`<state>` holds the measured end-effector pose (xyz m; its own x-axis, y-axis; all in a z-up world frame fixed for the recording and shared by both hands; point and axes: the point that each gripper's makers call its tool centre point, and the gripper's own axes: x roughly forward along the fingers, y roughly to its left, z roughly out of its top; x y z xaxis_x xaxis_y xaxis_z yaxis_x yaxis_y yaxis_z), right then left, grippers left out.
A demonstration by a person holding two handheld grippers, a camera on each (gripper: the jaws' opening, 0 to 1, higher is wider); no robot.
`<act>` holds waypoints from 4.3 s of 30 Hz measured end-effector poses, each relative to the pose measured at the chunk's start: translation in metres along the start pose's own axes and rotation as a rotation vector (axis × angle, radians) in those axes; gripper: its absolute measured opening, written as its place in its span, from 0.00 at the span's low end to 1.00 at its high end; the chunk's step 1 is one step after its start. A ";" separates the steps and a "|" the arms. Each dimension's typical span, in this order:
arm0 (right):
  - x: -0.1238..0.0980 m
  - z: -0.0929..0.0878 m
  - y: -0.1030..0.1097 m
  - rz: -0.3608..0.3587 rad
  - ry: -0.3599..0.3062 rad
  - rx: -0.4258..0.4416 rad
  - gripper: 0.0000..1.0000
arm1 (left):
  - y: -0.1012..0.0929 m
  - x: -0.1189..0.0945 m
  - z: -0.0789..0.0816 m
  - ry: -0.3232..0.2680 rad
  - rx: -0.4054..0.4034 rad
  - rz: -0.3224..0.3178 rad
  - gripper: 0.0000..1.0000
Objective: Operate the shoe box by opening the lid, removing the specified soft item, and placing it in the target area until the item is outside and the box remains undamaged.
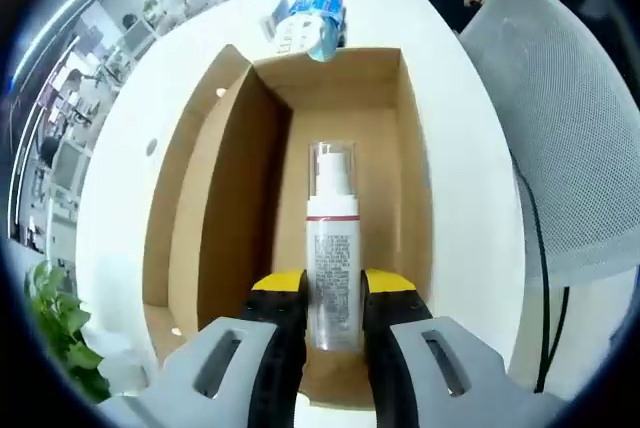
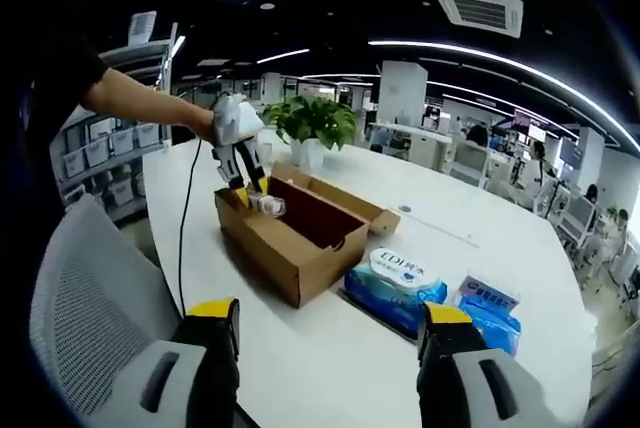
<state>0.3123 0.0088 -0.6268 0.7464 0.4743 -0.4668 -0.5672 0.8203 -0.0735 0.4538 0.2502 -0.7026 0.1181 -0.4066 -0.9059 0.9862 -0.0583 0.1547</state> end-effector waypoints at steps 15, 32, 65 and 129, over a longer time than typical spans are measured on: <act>0.009 0.017 0.014 0.069 -0.051 -0.031 0.59 | -0.014 -0.020 0.025 -0.074 0.056 0.013 0.18; 0.017 0.028 0.032 0.138 -0.079 -0.055 0.52 | -0.040 -0.029 0.056 -0.140 0.128 -0.037 0.18; 0.026 0.049 0.081 0.307 -0.127 -0.115 0.38 | -0.098 -0.029 0.115 -0.265 0.273 -0.178 0.18; 0.024 0.042 0.084 0.299 -0.025 -0.249 0.14 | -0.121 0.001 0.161 -0.350 0.296 -0.204 0.22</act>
<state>0.2967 0.1026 -0.6073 0.5415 0.6912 -0.4785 -0.8262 0.5429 -0.1506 0.3163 0.1097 -0.6589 -0.1695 -0.6384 -0.7508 0.9040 -0.4042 0.1396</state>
